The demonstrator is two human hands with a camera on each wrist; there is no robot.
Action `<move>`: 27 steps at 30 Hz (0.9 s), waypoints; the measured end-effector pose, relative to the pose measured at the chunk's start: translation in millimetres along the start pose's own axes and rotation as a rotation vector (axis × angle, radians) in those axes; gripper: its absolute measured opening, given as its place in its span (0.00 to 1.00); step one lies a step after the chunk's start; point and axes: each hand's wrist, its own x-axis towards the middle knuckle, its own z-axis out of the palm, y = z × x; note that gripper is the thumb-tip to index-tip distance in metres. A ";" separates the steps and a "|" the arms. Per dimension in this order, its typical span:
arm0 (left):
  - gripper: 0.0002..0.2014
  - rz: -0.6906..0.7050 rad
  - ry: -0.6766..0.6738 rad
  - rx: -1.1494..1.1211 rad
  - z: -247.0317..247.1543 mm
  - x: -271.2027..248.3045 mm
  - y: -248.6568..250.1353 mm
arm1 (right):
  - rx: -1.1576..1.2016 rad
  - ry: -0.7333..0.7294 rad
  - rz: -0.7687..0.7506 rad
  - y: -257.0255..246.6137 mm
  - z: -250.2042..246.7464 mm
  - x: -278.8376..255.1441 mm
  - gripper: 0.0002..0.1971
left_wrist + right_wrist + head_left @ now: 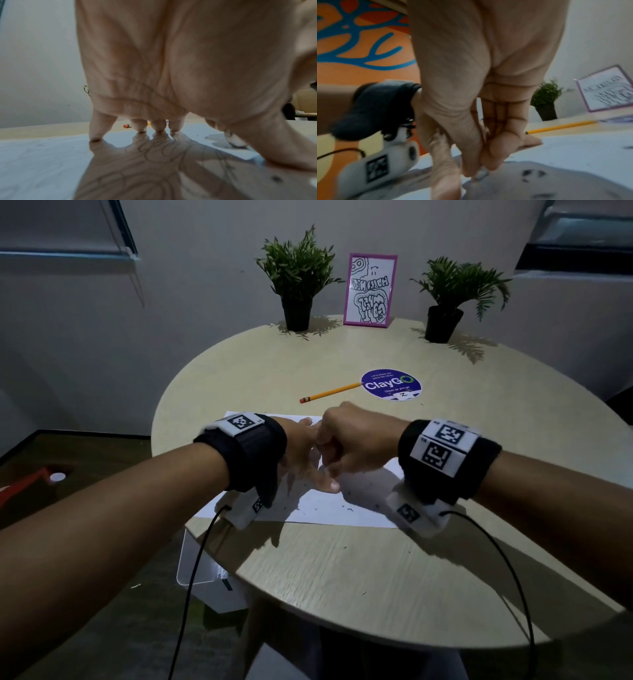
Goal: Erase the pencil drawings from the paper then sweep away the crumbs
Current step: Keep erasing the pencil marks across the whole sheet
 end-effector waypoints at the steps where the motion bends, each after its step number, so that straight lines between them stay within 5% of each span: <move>1: 0.36 0.002 0.006 0.001 -0.3 -0.5 -0.1 | 0.020 -0.019 -0.001 2.4 -1.0 -0.9 0.08; 4: 0.55 -0.001 -0.021 0.064 2.2 5.2 -2.9 | -0.015 0.045 0.123 32.9 -11.4 6.0 0.06; 6: 0.58 -0.014 -0.026 0.078 3.7 10.0 -6.1 | -0.045 0.103 0.216 47.5 -16.8 8.9 0.06; 13: 0.45 0.003 -0.004 0.013 -0.2 -0.6 1.1 | -0.017 -0.018 0.017 4.1 -1.7 -5.1 0.04; 20: 0.58 -0.035 -0.003 0.064 4.9 9.5 -3.6 | -0.143 0.085 0.190 41.1 -19.0 10.3 0.06; 25: 0.35 -0.004 0.028 -0.035 -1.7 -3.5 9.4 | -0.033 -0.027 -0.011 3.1 -0.7 -3.0 0.03; 27: 0.42 -0.014 0.009 -0.013 -1.4 -3.3 8.1 | -0.001 -0.027 0.022 12.3 -5.3 -1.0 0.03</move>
